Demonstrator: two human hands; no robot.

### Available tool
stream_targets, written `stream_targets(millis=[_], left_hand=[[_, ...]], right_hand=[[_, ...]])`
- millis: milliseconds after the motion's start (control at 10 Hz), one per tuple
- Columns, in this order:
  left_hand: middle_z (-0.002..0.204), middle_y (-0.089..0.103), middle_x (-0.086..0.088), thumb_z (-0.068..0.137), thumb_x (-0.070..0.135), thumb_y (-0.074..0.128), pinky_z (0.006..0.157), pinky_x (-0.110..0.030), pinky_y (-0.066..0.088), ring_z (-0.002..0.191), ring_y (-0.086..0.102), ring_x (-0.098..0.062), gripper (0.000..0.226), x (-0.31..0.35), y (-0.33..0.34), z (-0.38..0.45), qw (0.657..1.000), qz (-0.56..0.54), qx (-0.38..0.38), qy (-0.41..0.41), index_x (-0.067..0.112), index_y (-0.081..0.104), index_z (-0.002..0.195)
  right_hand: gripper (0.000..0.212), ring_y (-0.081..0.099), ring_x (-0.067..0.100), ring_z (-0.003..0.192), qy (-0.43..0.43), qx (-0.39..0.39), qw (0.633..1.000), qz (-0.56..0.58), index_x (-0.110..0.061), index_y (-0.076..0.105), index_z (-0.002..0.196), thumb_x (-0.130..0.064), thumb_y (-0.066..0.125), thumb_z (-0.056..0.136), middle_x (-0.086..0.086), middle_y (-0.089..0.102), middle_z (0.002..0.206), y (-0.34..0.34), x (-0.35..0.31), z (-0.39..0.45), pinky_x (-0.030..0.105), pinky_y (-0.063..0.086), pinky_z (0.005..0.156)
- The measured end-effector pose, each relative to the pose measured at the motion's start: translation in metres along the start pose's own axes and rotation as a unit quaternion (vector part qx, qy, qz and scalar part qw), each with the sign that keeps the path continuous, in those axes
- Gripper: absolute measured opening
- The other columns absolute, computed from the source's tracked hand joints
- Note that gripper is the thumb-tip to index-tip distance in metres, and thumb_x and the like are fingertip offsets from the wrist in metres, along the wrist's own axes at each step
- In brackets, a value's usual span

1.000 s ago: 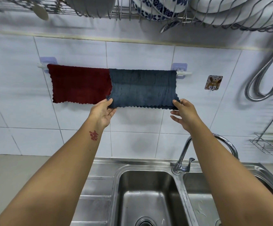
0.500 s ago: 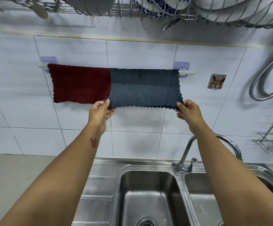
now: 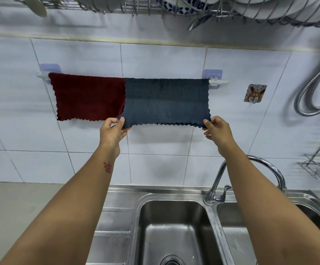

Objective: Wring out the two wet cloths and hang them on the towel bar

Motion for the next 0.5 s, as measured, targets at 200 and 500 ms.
stream_targets(millis=[200,500], left_hand=[[0.108,0.065,-0.010,0.096,0.023,0.058,0.091,-0.031,0.054,0.090,0.070,-0.020,0.011,0.001,0.000,0.000,1.000,0.026,-0.002,-0.002,0.020,0.052,0.086],[0.111,0.067,-0.008,0.094,0.017,0.058,0.093,-0.030,0.049,0.097,0.065,-0.020,0.002,0.004,-0.011,-0.011,0.997,0.066,0.017,-0.027,0.018,0.057,0.096]], right_hand=[[0.014,0.058,0.015,0.069,0.007,-0.001,1.000,0.002,-0.010,0.055,0.091,-0.023,0.052,0.097,0.002,0.065,0.083,0.003,0.005,0.002,0.030,0.050,0.071],[0.018,0.063,0.017,0.076,0.019,-0.013,0.999,-0.035,-0.012,0.059,0.106,-0.024,0.048,0.097,0.005,0.069,0.101,-0.001,0.003,-0.005,0.033,0.051,0.076]])
Point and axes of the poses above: each hand's wrist, its own z-axis towards the middle knuckle, its own y-axis out of the palm, x = y × z, the point moved 4 cm from there along z, towards the middle knuckle
